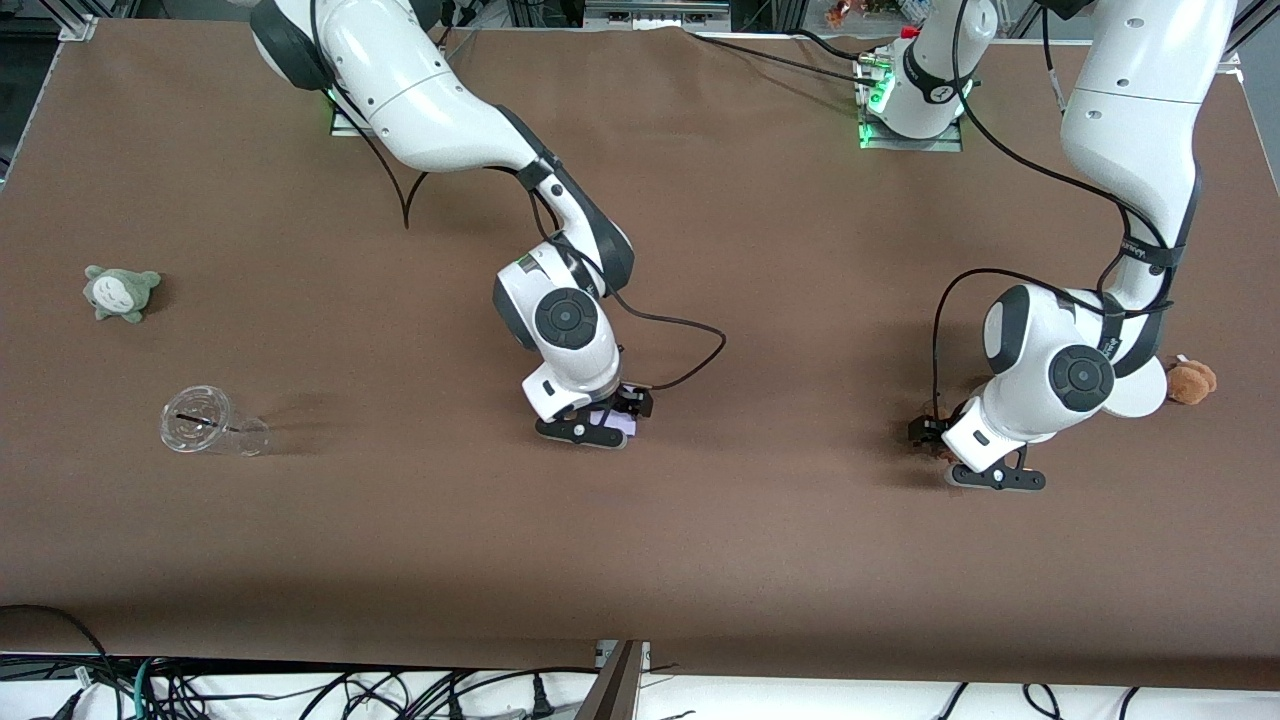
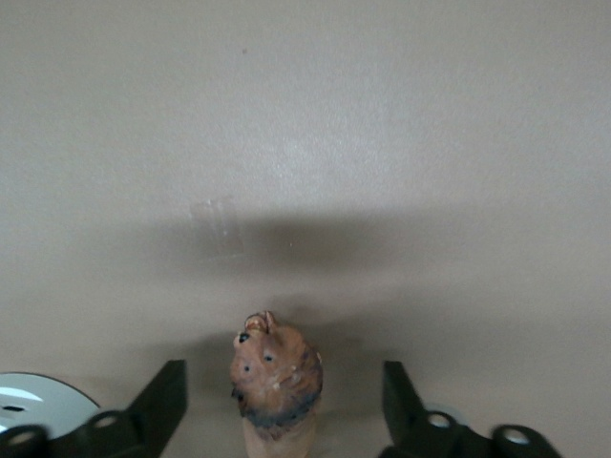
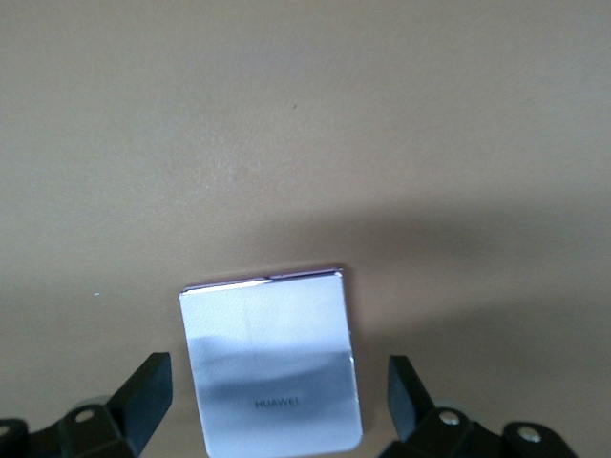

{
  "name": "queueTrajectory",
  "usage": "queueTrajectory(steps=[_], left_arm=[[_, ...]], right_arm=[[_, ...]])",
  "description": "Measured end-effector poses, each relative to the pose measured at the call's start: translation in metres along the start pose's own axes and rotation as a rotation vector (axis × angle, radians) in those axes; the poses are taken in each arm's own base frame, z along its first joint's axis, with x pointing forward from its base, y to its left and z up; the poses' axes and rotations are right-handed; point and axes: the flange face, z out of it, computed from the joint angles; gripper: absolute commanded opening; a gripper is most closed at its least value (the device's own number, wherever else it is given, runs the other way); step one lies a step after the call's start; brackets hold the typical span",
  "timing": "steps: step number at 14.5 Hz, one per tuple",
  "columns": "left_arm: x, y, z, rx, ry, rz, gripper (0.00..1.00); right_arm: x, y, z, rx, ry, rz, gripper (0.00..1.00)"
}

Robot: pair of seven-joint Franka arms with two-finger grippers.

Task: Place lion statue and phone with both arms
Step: 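Set the lion beside the lamp while the right gripper grasps the phone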

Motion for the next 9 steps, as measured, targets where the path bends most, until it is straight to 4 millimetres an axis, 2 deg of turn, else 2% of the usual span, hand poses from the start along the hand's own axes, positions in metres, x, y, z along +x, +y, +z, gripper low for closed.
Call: queueTrajectory(steps=[2,3,6,8,9], left_arm=[[0.006,0.0,-0.017,0.001,0.024,-0.001,1.0],[0.008,0.001,-0.034,0.004,0.033,-0.001,1.0],[0.007,0.005,-0.111,0.016,0.045,0.004,1.0],[-0.006,0.018,-0.172,0.023,0.026,0.021,1.0],[-0.015,0.025,-0.202,0.028,0.019,0.03,1.0]], right_arm=[[-0.002,0.0,0.007,-0.016,0.014,-0.035,1.0],[-0.003,-0.001,0.009,-0.023,0.021,-0.063,1.0],[-0.007,-0.004,0.013,-0.028,0.021,-0.148,1.0],[-0.009,-0.006,0.013,-0.027,0.022,-0.169,0.99],[-0.009,-0.007,0.012,-0.026,0.023,-0.173,0.62]])
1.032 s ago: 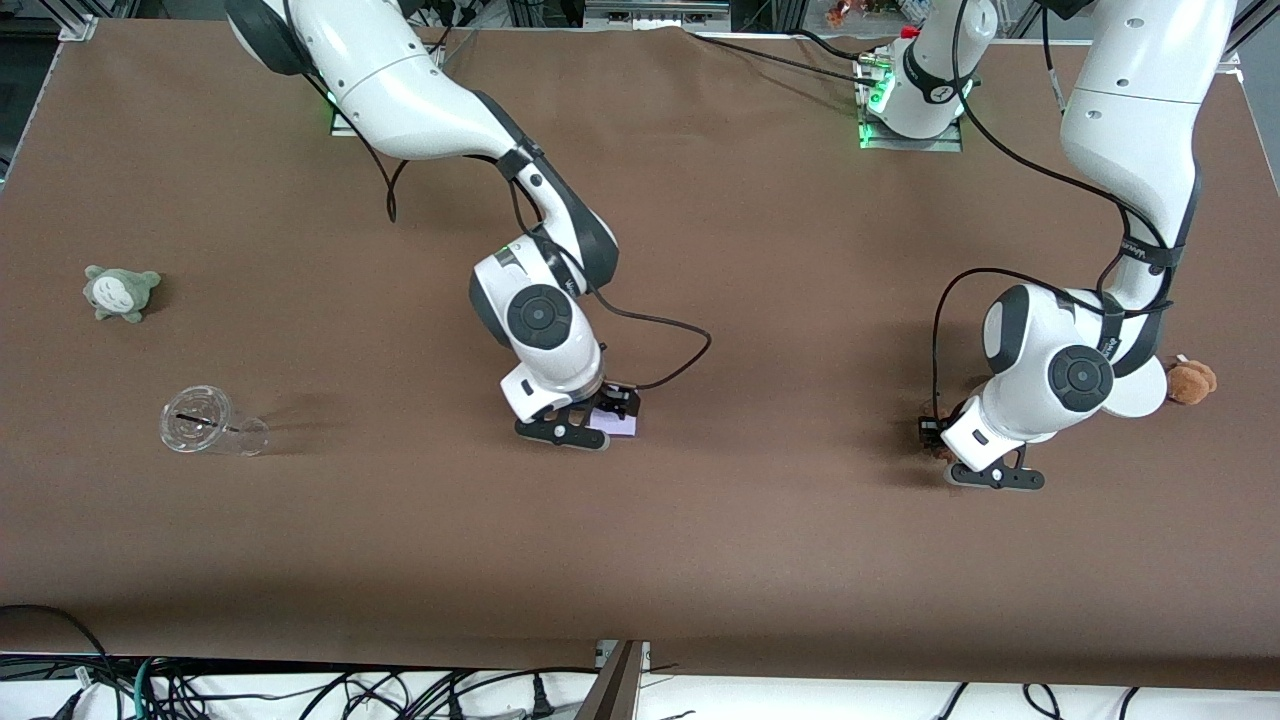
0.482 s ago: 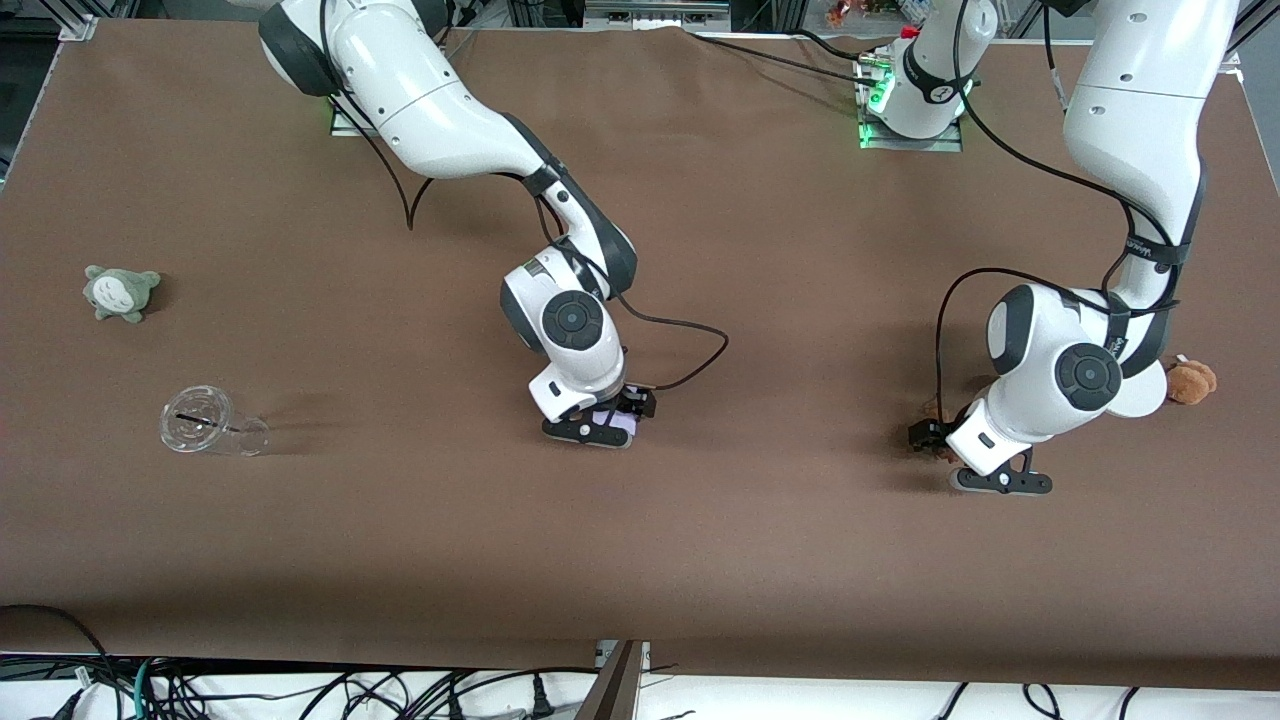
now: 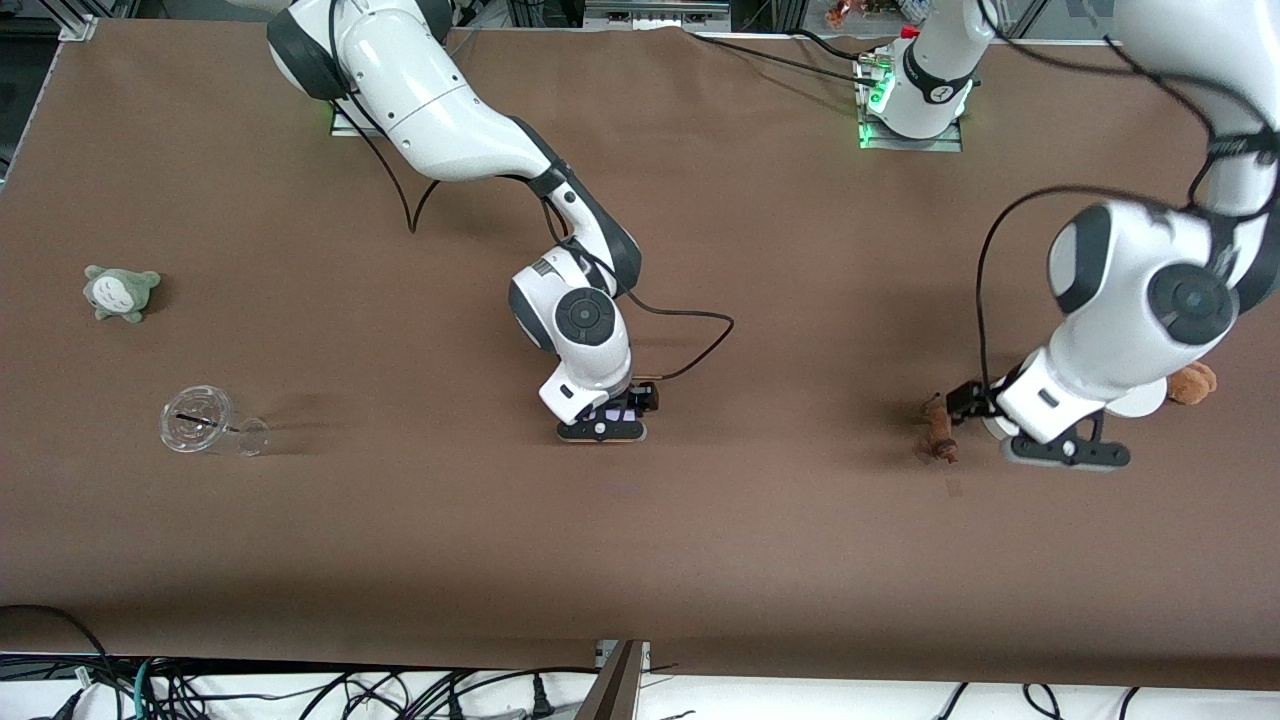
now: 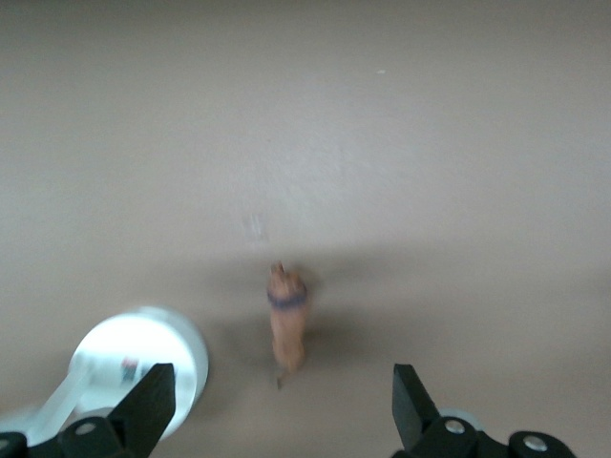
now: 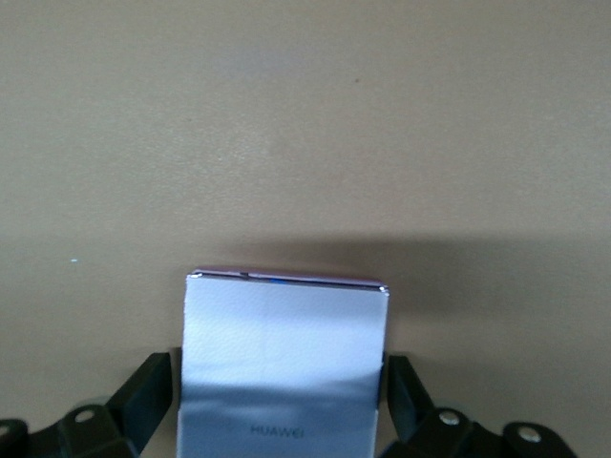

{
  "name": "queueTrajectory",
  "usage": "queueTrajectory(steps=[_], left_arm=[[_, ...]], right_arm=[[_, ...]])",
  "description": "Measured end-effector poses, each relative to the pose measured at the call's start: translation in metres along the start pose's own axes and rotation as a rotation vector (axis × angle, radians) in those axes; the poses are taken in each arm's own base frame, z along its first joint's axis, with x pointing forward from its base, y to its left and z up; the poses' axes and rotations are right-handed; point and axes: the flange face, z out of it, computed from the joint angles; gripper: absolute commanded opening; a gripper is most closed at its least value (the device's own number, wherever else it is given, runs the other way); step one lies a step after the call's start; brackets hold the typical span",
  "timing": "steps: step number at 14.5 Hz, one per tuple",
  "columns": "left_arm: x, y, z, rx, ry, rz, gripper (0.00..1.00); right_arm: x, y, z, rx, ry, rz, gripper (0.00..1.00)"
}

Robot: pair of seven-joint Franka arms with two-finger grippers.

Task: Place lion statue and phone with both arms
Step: 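Set the lion beside the lamp while the right gripper grasps the phone, then lift the phone toward the glass cup while the left gripper retracts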

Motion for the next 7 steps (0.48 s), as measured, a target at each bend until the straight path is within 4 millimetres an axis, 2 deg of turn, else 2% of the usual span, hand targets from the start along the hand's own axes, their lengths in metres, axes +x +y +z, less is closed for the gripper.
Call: queueTrajectory(steps=[1,2,3,4,5,7], left_arm=[[-0.011,0.004,-0.031,0.008,-0.008,0.005,1.0],[-0.022,0.006,-0.059,0.014,-0.015,0.005,1.0],[-0.034,0.005,-0.084,0.02,-0.02,0.002,1.0],[-0.045,0.005,-0.105,0.026,-0.031,-0.002,1.0],[-0.056,0.004,-0.122,0.032,-0.052,-0.005,1.0],[-0.073,0.005,-0.148,0.032,-0.076,-0.011,1.0]], right_arm=[[-0.001,-0.001,-0.001,0.001,0.001,-0.002,0.37],[-0.001,-0.002,-0.001,0.001,0.001,-0.003,0.32],[0.0,-0.002,-0.001,0.001,0.002,-0.003,0.16],[0.0,-0.002,-0.001,0.002,0.003,-0.004,0.06],[0.0,-0.002,-0.002,0.002,0.003,-0.005,0.0],[0.0,-0.001,-0.002,-0.009,-0.007,-0.005,0.0]])
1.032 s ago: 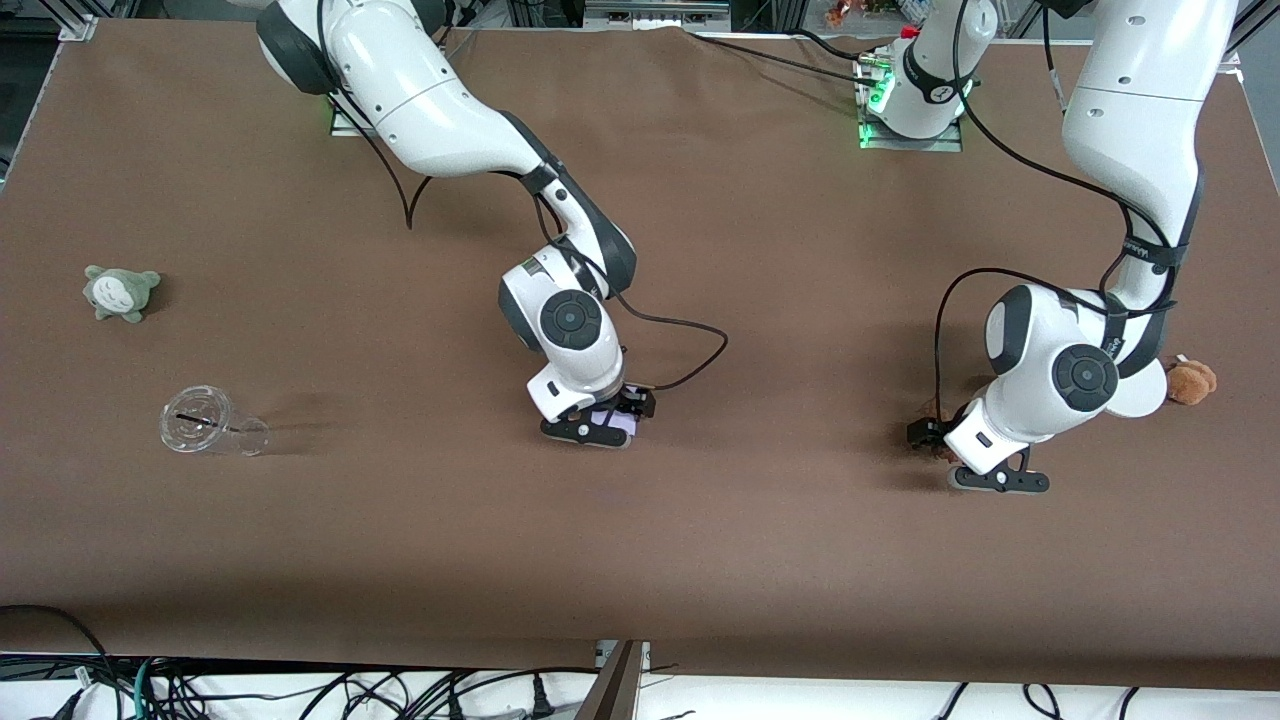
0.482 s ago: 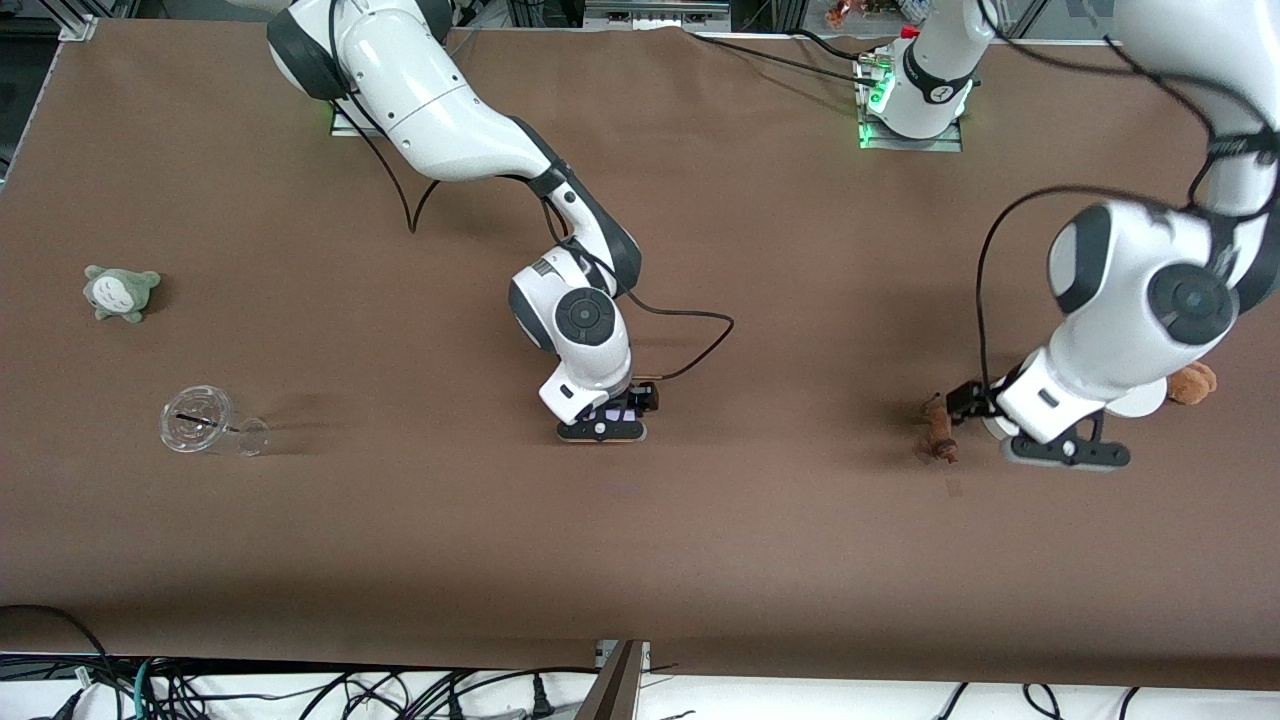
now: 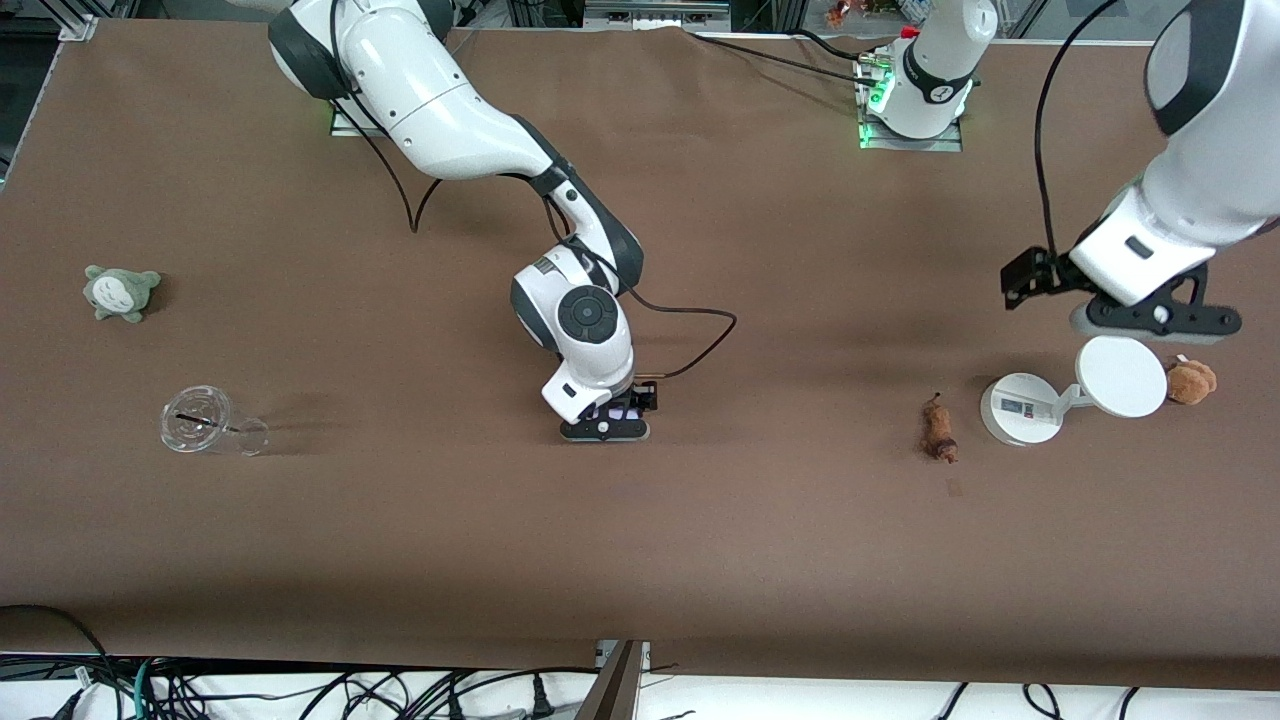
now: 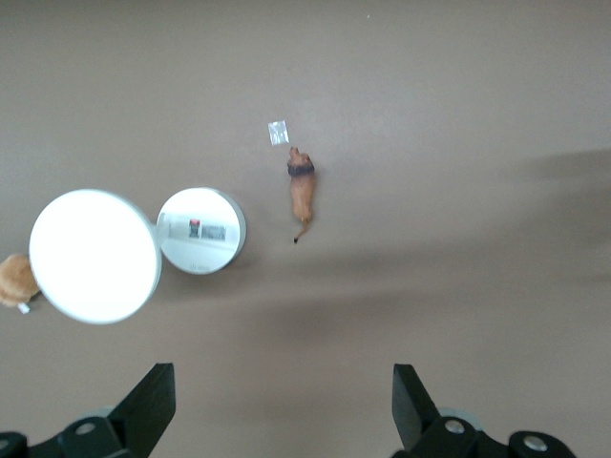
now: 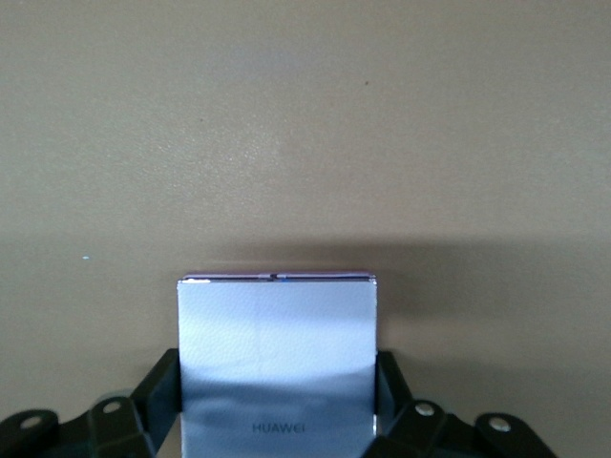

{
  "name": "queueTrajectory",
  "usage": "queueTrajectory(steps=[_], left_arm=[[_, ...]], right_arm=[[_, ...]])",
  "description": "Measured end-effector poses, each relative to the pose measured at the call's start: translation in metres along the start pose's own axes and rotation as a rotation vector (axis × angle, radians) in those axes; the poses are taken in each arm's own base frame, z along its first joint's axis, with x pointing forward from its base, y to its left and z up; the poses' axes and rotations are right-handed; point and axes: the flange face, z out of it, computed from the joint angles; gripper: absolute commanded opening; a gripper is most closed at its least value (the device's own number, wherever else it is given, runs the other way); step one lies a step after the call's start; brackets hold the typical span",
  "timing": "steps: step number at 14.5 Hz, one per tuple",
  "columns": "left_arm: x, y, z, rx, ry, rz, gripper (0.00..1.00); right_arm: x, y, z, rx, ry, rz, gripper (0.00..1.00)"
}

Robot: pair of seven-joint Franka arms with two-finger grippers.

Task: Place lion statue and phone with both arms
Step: 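Lift the phone toward the glass cup while the left gripper retracts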

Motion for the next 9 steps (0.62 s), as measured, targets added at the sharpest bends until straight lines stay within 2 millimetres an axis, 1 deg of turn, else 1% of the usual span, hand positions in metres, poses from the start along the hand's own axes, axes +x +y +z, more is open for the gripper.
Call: queueTrajectory(steps=[1,2,3,5,6,8,9], left_arm=[[-0.008,-0.001,-0.01,0.002,-0.008,-0.004,1.0],[-0.017,-0.006,-0.02,0.005,-0.027,-0.014,1.0],[-0.026,-0.015,-0.028,0.008,-0.04,-0.031,1.0],[-0.042,-0.037,-0.046,0.005,-0.041,-0.068,1.0],[-0.048,-0.046,-0.052,0.002,-0.042,-0.084,1.0],[-0.055,-0.055,-0.058,0.0,-0.041,-0.101,1.0],[-0.055,-0.056,-0.058,-0.001,-0.042,-0.103,1.0]], right_arm=[[0.001,0.002,-0.002,-0.017,-0.016,0.002,0.0],[0.005,0.006,-0.009,-0.032,-0.029,0.006,0.0],[0.012,0.009,-0.024,-0.037,-0.028,0.013,0.0],[0.032,0.021,-0.075,-0.035,-0.015,0.037,0.0],[0.041,0.032,-0.105,-0.041,-0.019,0.042,0.0],[0.053,0.062,-0.163,-0.072,-0.057,0.003,0.0],[0.057,0.082,-0.193,-0.087,-0.081,-0.015,0.0]])
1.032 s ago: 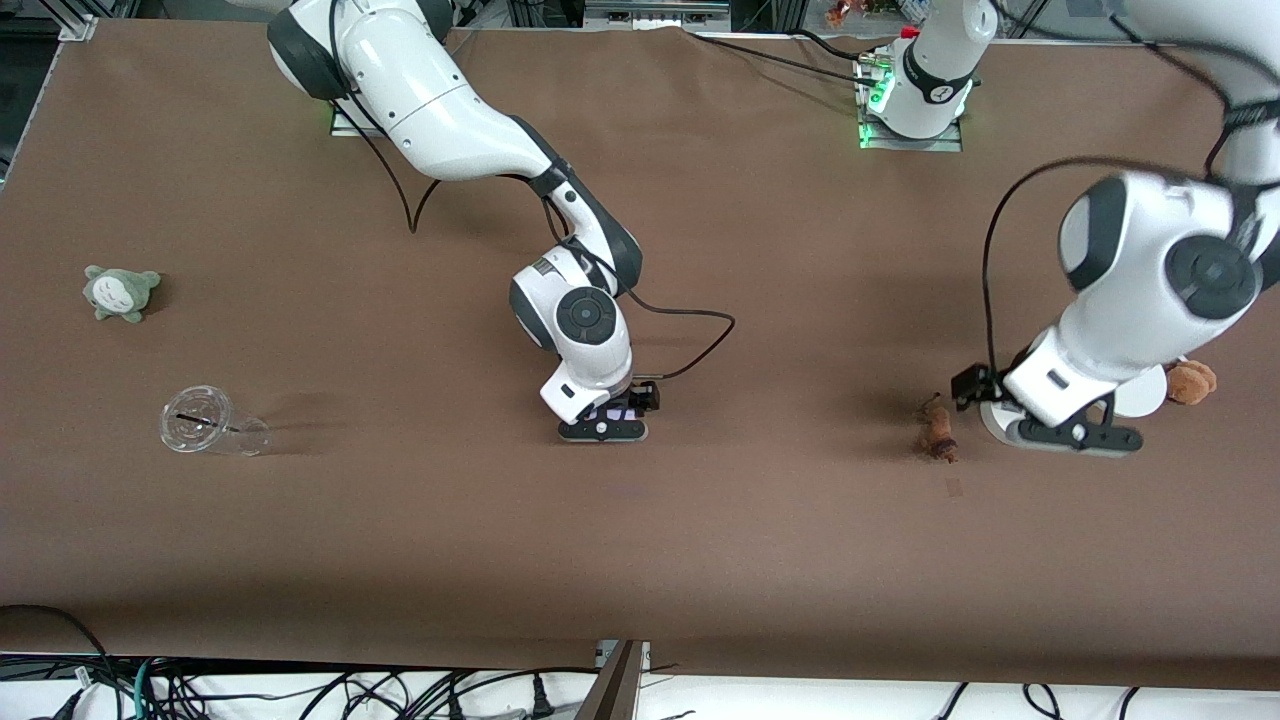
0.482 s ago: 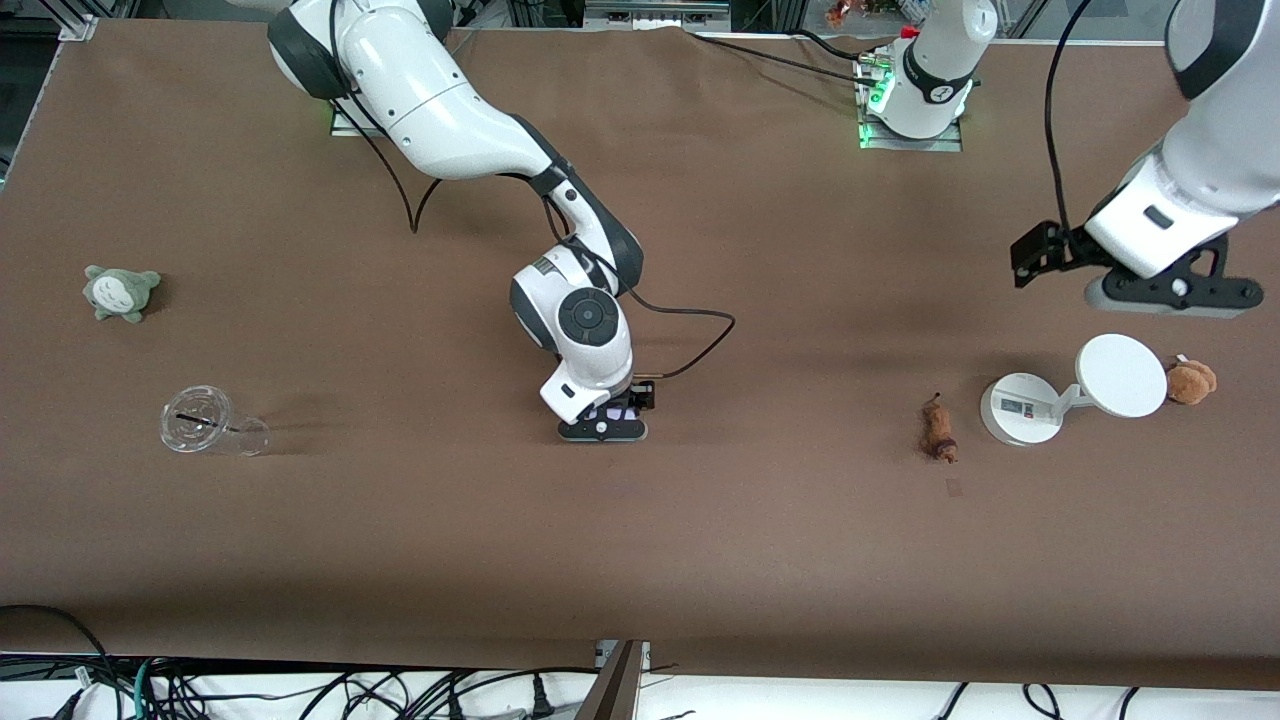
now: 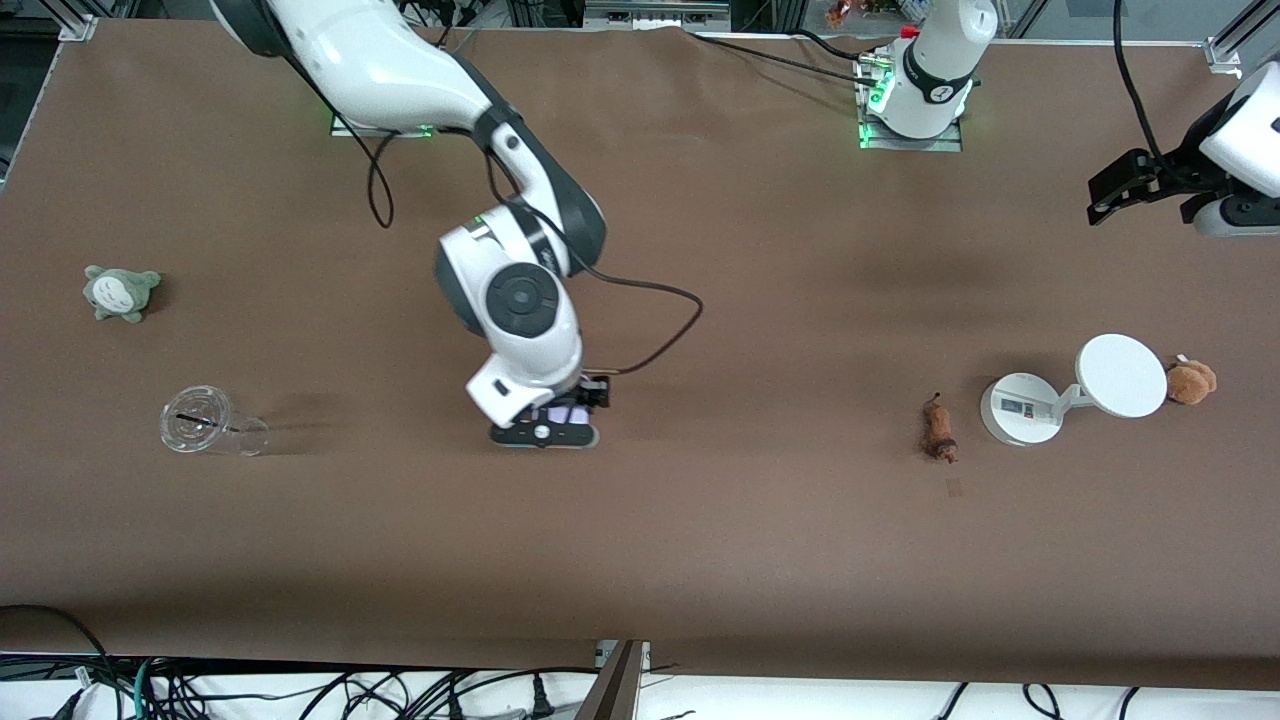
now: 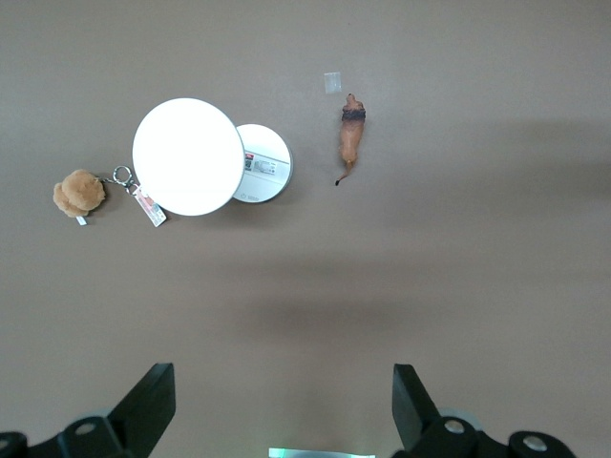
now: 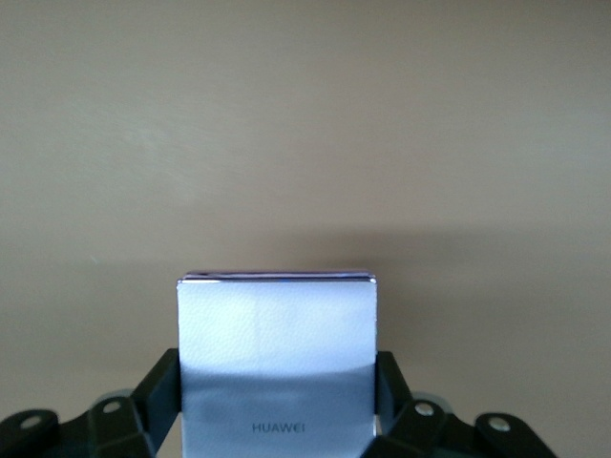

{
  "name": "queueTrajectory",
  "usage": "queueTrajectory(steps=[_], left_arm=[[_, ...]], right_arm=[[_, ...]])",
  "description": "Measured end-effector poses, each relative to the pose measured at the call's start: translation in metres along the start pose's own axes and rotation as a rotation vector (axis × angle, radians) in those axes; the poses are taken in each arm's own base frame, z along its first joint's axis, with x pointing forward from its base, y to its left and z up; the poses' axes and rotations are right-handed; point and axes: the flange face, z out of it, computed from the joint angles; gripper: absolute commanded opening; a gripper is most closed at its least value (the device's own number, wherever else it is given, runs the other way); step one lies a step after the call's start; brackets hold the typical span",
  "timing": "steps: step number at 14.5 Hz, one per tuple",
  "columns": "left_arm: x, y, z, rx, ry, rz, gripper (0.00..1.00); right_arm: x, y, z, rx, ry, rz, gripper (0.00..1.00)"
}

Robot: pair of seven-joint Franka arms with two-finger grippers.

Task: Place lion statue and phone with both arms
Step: 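Lift the phone toward the glass cup while the left gripper retracts, then lower the phone onto the table beside the glass cup with the right gripper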

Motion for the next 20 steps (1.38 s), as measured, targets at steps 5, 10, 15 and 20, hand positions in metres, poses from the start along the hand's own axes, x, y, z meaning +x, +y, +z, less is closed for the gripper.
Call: queueTrajectory(steps=[5,10,15,20], left_arm=[[0.001,0.016,0.003,0.004,-0.006,0.022,1.0],[0.001,0.014,0.005,0.004,-0.016,0.015,1.0],[0.001,0.013,0.005,0.004,-0.02,0.01,1.0],[0.0,0.01,0.006,0.004,-0.025,-0.015,1.0]], right_arm=[[0.009,0.138,-0.098,-0.012,-0.056,-0.096,0.0],[0.018,0.286,-0.089,0.045,-0.135,-0.106,0.0],[0.031,0.325,0.004,0.051,-0.095,-0.079,0.0],[0.045,0.334,0.085,0.048,-0.054,-0.06,0.0]])
